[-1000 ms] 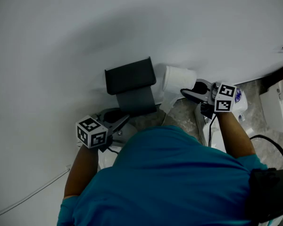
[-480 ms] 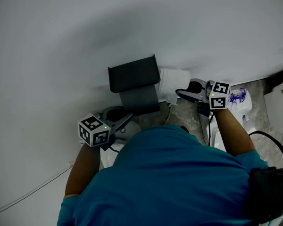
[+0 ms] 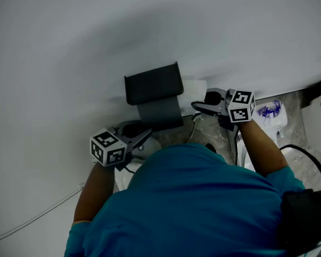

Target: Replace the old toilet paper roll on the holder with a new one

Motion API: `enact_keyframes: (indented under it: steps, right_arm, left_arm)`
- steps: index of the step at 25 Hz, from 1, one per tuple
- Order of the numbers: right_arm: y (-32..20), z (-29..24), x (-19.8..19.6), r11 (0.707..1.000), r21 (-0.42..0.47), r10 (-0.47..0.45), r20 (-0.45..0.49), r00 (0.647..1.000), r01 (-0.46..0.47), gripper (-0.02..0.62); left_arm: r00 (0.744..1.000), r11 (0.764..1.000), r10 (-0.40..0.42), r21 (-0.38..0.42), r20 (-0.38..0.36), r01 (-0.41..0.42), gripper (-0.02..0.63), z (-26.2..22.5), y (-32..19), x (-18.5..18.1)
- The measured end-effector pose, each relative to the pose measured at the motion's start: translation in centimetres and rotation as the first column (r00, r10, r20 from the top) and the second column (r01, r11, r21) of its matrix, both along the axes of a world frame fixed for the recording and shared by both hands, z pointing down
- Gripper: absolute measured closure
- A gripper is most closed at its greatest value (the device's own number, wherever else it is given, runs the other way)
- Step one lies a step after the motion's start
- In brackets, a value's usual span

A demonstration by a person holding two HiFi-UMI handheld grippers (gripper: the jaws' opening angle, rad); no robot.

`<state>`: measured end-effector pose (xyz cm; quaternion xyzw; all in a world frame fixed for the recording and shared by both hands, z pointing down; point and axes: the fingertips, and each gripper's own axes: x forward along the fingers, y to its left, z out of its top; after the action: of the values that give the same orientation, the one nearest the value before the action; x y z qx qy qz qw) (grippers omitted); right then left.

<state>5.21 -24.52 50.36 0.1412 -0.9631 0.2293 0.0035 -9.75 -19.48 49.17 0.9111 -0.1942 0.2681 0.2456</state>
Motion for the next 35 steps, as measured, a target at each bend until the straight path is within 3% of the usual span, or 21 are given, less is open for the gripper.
enact_keyframes:
  steps: [10, 15, 23, 27, 35]
  right_arm:
    - [-0.9, 0.3, -2.5, 0.999, 0.03, -0.03, -0.141, 0.99, 0.034, 0.462]
    - [-1.2, 0.3, -3.2, 0.998, 0.06, 0.008, -0.217, 0.976, 0.005, 0.449]
    - [-1.9, 0.9, -3.5, 0.982, 0.167, 0.143, -0.389, 0.91, -0.083, 0.419]
    - [-2.3, 0.7, -3.6, 0.961, 0.244, 0.228, -0.447, 0.865, -0.127, 0.357]
    - [-3.0, 1.3, -4.1, 0.955, 0.265, 0.253, -0.503, 0.826, -0.132, 0.274]
  left_arm:
    - [1.0, 1.0, 0.004, 0.003, -0.008, -0.004, 0.517, 0.2, 0.0, 0.0]
    - [1.0, 1.0, 0.008, 0.006, -0.014, -0.008, 0.517, 0.1, 0.0, 0.0]
    - [1.0, 1.0, 0.009, 0.012, -0.021, -0.009, 0.517, 0.2, -0.1, 0.0]
    - [1.0, 1.0, 0.012, 0.015, -0.022, -0.011, 0.517, 0.2, -0.1, 0.0]
    - [1.0, 1.0, 0.008, 0.016, -0.026, -0.007, 0.517, 0.3, -0.1, 0.0]
